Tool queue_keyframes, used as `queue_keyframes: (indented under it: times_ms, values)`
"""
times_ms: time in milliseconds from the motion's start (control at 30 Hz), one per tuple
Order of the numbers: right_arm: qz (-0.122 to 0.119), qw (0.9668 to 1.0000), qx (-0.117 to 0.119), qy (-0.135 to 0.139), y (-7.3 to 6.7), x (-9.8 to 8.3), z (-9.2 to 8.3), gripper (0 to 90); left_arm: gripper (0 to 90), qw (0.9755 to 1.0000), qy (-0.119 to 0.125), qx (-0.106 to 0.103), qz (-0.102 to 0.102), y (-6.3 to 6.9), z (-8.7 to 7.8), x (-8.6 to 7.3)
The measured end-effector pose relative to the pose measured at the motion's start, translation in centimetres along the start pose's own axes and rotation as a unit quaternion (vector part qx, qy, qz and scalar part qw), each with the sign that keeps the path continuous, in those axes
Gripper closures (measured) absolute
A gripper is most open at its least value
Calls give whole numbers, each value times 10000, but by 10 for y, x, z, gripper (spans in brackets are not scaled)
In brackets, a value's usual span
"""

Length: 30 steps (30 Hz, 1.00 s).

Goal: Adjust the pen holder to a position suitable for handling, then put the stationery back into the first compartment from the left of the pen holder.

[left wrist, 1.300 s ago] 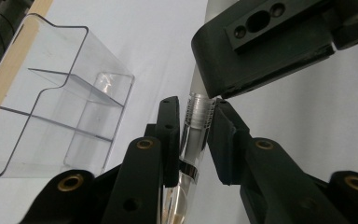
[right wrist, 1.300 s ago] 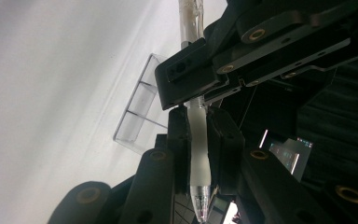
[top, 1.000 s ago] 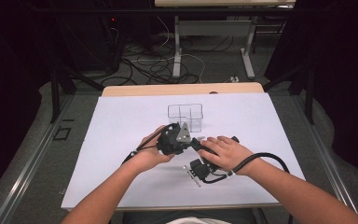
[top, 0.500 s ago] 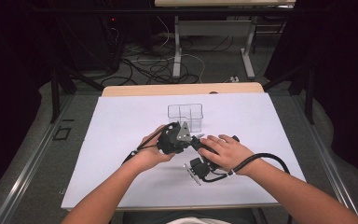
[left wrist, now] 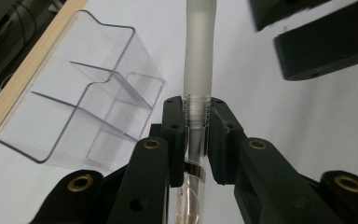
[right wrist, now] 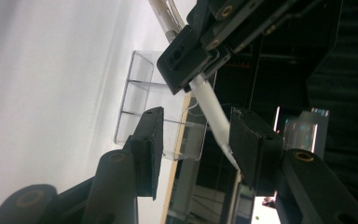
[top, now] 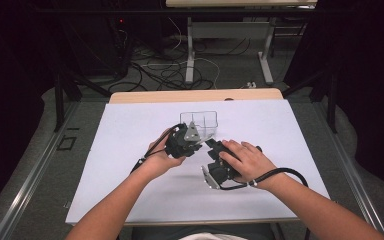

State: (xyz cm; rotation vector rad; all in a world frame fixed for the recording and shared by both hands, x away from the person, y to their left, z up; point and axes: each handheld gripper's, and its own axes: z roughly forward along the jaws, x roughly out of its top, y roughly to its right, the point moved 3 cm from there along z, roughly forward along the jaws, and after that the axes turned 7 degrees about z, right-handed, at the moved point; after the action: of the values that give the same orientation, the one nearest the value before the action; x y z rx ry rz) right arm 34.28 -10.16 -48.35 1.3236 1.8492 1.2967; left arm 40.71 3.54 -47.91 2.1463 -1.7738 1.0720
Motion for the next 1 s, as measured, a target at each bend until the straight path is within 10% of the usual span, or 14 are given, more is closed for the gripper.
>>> queue_keyframes:
  times_ms: [300,667,833,1000]
  values:
    - [649,9974,-172,263,13,-2,-4,477,787,9969,497,94,-597,-18,-7,1]
    - [1441,9894,-157,120,15,-10,2,300,787,9846,1102,463,-1277,-37,-13,7]
    - [2740,9616,28,140,17,-23,3,162,787,9813,1227,493,-1402,-46,-17,11]
    - [3909,9195,156,396,22,-35,0,147,786,9790,1261,561,-1501,-51,-14,15]
